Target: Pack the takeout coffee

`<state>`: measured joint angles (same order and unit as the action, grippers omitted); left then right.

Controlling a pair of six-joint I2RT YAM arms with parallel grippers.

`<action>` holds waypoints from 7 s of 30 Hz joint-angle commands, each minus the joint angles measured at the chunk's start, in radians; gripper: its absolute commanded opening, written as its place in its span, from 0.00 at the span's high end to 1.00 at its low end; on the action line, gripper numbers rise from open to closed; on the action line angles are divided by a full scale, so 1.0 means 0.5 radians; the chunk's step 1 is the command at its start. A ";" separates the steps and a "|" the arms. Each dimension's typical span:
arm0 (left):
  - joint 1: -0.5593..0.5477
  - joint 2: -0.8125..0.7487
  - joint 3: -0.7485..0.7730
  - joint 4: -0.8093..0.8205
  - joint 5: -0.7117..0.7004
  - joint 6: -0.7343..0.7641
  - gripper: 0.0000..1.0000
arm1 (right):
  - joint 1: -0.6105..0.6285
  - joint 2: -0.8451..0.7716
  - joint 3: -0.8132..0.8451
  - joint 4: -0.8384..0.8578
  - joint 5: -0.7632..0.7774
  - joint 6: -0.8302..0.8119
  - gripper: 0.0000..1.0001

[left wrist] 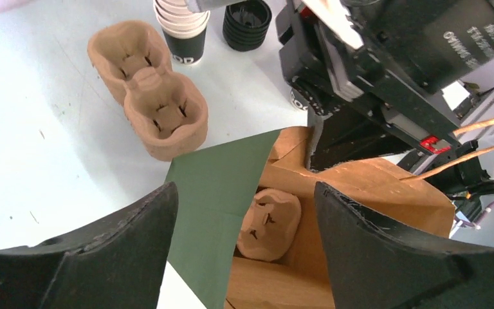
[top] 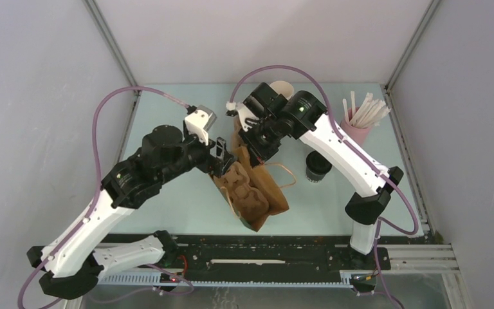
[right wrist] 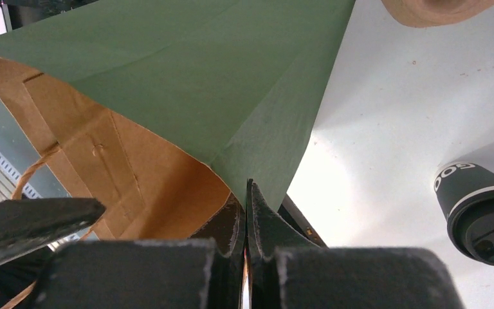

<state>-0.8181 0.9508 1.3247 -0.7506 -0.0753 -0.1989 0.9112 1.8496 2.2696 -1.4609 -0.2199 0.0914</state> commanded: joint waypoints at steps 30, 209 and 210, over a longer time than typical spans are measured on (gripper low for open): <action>0.276 0.441 -0.023 -0.041 -0.261 -0.198 1.00 | -0.636 -0.863 -0.979 1.571 -0.269 0.671 0.00; 1.010 0.223 -0.022 -0.249 -0.283 -0.355 1.00 | -1.215 -1.491 -1.816 1.478 0.059 0.516 0.00; 1.011 0.217 -0.034 -0.240 -0.284 -0.354 1.00 | -1.231 -1.495 -1.827 1.465 0.069 0.511 0.01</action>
<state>-0.3202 1.0920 1.3365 -0.9211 -0.1886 -0.3843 0.3367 1.1172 1.3682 -0.6746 -0.2413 0.3004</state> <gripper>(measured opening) 0.005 0.993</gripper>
